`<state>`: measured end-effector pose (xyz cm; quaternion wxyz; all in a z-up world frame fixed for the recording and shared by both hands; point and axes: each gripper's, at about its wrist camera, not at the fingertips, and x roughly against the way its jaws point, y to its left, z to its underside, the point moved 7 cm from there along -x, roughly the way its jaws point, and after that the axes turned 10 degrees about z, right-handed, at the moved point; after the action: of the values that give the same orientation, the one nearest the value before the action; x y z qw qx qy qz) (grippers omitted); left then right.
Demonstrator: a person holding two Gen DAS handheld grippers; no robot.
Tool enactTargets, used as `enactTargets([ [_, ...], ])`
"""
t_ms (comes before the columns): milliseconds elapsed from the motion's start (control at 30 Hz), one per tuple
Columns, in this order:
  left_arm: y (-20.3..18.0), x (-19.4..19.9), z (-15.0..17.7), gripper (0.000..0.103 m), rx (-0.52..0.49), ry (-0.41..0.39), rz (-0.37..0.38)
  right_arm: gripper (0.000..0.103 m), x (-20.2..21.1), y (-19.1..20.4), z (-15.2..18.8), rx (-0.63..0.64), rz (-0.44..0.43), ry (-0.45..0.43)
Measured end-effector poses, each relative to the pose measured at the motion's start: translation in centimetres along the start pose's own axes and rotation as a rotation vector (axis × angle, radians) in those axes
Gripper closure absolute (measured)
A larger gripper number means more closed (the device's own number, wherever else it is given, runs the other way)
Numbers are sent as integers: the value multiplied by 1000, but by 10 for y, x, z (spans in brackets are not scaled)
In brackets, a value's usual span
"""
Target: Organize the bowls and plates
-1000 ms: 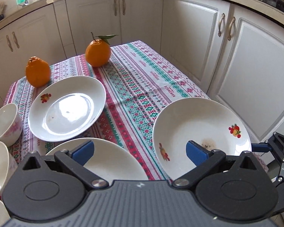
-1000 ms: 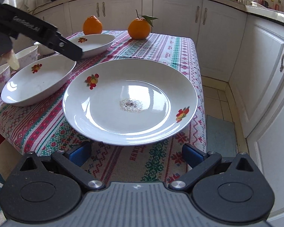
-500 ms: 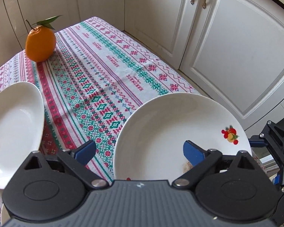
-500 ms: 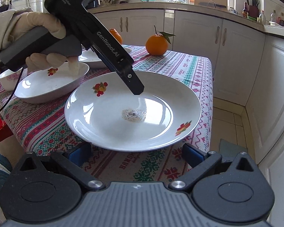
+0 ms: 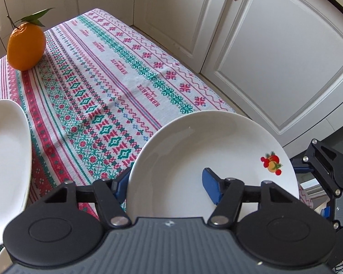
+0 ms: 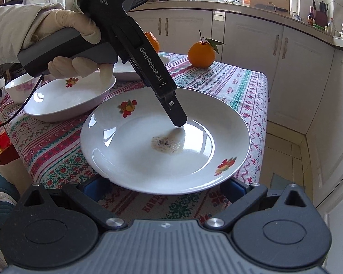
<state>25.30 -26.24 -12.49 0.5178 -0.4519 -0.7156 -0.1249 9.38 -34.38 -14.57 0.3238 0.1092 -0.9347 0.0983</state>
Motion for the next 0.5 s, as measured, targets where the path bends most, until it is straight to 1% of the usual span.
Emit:
enactTargets([
  [167, -1, 3, -1, 40, -10, -12, 1, 0, -1, 0, -5, 3, 4, 28],
  [267, 0, 8, -6, 40, -15, -31, -4, 0, 1, -3, -13, 15, 10, 22],
  [433, 13, 15, -27, 39, 0, -85, -7, 0, -5, -16, -34, 63, 30, -2],
  [500, 23, 15, -36, 40, 33, -104, 0, 0, -11, -23, -43, 59, 22, -13],
])
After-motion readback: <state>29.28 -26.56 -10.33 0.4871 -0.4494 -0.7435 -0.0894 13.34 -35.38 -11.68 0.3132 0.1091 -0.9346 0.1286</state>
